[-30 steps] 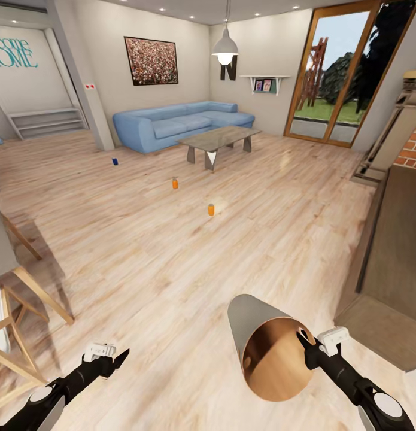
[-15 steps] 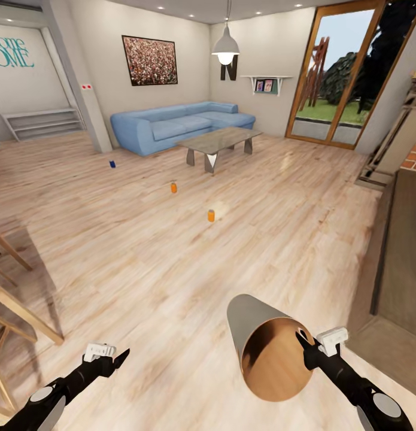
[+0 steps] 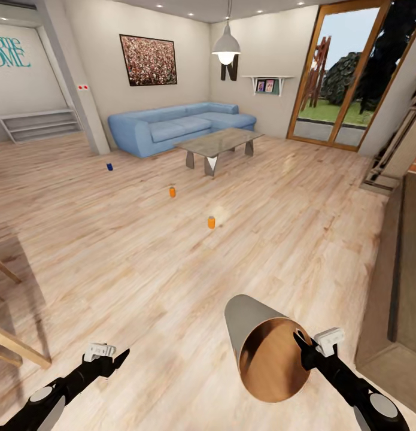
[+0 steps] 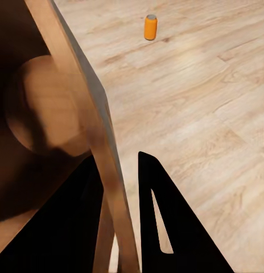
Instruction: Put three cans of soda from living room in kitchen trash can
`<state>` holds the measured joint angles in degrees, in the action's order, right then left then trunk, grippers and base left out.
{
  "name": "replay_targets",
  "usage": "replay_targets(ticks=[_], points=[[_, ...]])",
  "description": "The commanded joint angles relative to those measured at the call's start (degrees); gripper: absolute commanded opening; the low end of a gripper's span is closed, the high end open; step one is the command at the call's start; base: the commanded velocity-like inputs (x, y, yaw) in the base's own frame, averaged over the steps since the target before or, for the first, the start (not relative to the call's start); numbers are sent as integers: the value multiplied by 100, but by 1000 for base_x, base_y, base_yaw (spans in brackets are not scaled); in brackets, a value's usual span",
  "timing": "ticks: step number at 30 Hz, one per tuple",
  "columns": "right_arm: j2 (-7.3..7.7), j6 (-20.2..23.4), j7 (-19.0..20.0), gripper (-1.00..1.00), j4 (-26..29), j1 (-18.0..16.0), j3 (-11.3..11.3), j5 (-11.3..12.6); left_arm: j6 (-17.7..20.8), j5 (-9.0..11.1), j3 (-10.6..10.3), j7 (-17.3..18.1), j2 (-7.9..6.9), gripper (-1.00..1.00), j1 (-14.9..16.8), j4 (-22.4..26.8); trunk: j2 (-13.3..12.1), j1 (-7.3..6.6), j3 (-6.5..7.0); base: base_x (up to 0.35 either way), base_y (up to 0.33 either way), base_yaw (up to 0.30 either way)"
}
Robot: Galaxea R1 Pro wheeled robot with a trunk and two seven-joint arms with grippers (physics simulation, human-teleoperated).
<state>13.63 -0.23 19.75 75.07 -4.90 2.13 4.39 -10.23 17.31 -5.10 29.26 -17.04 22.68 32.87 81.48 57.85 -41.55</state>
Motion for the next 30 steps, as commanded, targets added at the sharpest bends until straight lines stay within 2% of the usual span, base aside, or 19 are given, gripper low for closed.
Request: replay_targets(ticks=[1, 30], points=[[-18, -2, 58, -100, 7, -2, -17, 53, 2, 0, 0, 1, 5, 100, 0, 0, 0, 0, 1, 322, 0, 0], [-27, -4, 64, -100, 7, -2, -28, 59, 4, 0, 0, -3, 7, 100, 0, 0, 0, 0, 1, 323, 0, 0]])
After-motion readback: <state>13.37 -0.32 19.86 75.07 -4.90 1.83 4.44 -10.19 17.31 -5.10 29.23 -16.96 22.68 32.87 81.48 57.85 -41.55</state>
